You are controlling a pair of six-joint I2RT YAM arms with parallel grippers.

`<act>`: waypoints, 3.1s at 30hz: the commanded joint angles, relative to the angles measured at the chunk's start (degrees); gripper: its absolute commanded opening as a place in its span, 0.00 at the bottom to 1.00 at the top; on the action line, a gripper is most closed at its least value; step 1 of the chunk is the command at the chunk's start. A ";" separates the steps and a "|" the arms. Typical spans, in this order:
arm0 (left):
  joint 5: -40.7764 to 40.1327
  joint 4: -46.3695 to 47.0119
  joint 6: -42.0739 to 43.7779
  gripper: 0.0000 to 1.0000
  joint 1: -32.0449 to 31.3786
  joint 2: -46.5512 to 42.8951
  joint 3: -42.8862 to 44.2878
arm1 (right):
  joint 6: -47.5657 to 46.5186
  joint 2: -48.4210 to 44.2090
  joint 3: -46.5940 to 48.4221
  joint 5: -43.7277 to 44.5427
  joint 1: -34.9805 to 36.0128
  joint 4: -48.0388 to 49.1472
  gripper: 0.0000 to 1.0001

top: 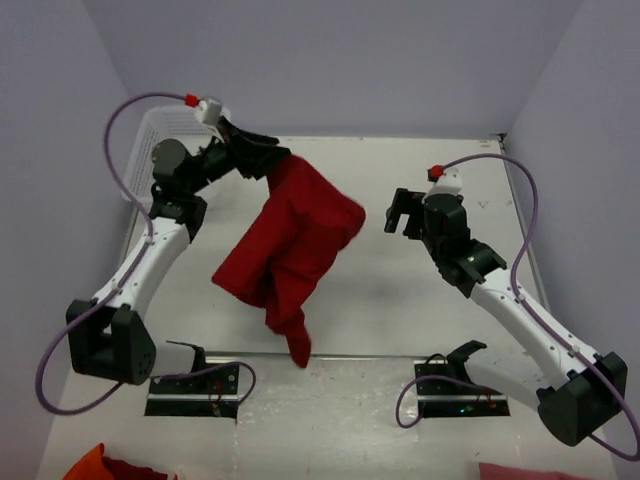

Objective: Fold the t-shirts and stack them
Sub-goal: Move the tshirt to the center of the board, then flatten out the tshirt

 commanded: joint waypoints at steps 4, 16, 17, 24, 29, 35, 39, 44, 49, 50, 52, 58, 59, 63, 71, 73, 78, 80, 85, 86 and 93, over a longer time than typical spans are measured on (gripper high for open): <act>-4.25 -1.61 -0.47 1.00 -0.76 17.36 -1.72 | -1.13 1.46 4.12 -5.30 1.59 -2.79 0.99; -27.75 -34.63 9.90 1.00 -6.03 8.55 5.77 | 3.51 8.76 1.76 -14.19 9.50 -5.79 0.99; -29.98 -38.22 10.16 1.00 -6.65 7.06 4.63 | 3.78 9.02 0.09 -14.27 9.50 -4.74 0.99; -34.04 -44.59 8.59 0.91 -7.62 -2.96 -9.33 | 3.43 24.45 5.43 -15.76 9.50 -3.59 0.81; -33.52 -45.20 8.23 0.85 -7.53 -7.19 -14.36 | 1.68 34.85 13.25 -16.39 9.50 -3.06 0.77; -33.61 -46.00 8.32 0.86 -7.53 -10.35 -17.88 | -0.96 44.17 22.48 -14.90 9.50 -4.46 0.76; -33.61 -46.43 8.67 0.86 -7.53 -10.54 -18.76 | -1.84 47.16 26.44 -15.50 9.06 -5.60 0.76; -32.73 -47.05 8.14 0.88 -7.53 -10.97 -19.20 | -2.37 52.17 30.92 -16.91 8.45 -6.75 0.75; -32.55 -47.75 8.40 0.88 -7.53 -12.64 -19.03 | -1.93 54.90 32.16 -18.23 7.83 -6.57 0.69; -32.81 -48.10 8.58 0.88 -7.53 -12.82 -18.59 | -1.85 55.51 32.24 -18.23 7.83 -6.57 0.68; -32.73 -49.07 8.84 0.89 -7.53 -13.26 -18.06 | -1.67 55.78 31.89 -18.49 7.74 -6.14 0.65; -33.17 -49.77 9.72 0.90 -7.53 -13.35 -16.92 | -1.84 56.75 32.51 -18.85 7.74 -5.52 0.24; -33.17 -49.77 9.81 0.90 -7.53 -13.35 -17.00 | -1.93 56.75 32.77 -18.50 7.57 -5.61 0.01; -33.60 -49.86 10.16 0.90 -7.53 -13.26 -17.71 | -2.63 54.73 34.70 -14.02 7.57 -5.69 0.00; -34.84 -50.22 10.08 0.89 -7.53 -11.86 -18.76 | -2.29 47.10 42.71 0.05 2.30 -19.75 0.00; -33.88 -49.69 9.81 0.89 -7.53 -11.42 -18.85 | -1.50 44.64 40.95 -0.04 -0.67 -19.85 0.00; -32.47 -48.63 9.72 0.89 -7.53 -9.75 -18.41 | 0.52 42.69 34.28 1.45 -6.66 -19.93 0.00; -30.98 -47.93 9.64 0.89 -7.53 -9.13 -18.50 | 1.14 42.25 31.39 1.02 -8.51 -19.41 0.00; -26.76 -47.23 10.16 0.89 -7.62 -4.39 -18.59 | 2.46 41.72 27.86 -0.83 -9.31 -18.26 0.00; -26.05 -46.88 9.73 0.89 -7.53 -3.08 -18.85 | 3.07 41.28 26.46 -1.09 -9.22 -17.57 0.00; -23.23 -44.33 8.40 0.90 -7.88 -2.63 -19.20 | -1.75 38.91 23.27 -6.80 -8.78 -12.20 0.72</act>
